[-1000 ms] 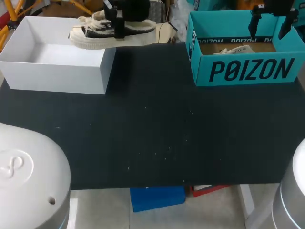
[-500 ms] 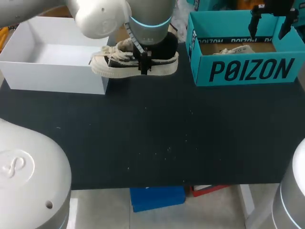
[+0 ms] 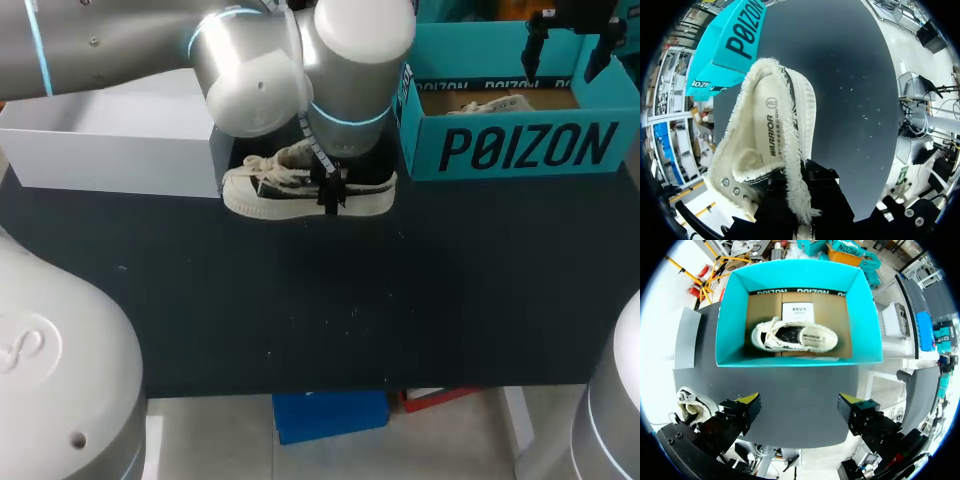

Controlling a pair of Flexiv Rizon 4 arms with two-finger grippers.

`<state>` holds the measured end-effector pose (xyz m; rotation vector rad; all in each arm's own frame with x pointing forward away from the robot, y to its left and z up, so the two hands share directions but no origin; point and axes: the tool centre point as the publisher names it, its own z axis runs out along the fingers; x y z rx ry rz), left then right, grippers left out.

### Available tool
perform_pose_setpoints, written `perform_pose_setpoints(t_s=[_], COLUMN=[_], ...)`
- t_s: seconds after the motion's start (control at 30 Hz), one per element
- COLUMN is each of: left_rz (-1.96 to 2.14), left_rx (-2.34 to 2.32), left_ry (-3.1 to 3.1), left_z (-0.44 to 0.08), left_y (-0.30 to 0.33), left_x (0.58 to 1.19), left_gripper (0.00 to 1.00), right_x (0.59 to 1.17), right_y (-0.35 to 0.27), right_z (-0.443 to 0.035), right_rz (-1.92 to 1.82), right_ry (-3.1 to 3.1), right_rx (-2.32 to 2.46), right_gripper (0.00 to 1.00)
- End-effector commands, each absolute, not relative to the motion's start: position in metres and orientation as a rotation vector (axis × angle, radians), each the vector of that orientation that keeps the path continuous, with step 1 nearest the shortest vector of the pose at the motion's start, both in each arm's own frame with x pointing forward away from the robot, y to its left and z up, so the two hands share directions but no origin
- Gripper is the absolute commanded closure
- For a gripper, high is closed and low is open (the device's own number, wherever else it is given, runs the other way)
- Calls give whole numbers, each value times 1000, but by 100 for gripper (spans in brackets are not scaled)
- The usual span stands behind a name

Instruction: Take the shoe out of the shoebox, open the shoe tongue, remove and reinsert the insole, then place the shoe into the shoebox

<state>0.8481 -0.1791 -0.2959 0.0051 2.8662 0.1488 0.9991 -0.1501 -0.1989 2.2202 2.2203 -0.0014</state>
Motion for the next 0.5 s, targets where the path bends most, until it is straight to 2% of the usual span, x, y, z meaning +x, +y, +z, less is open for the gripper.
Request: perform_pose_setpoints(t_s=[0.03, 0.5], left_rz=[154, 124], left_rx=[-13, 63], left_ry=[2865, 2869], left_z=[-321, -388], left_y=[-179, -173], left_x=[844, 831], left_gripper=[100, 100], right_x=[999, 999], right_y=[-150, -150], right_z=[-199, -199], right_rz=[-1, -1], right_ry=[2221, 2221], right_rx=[2220, 2220], right_gripper=[0, 0])
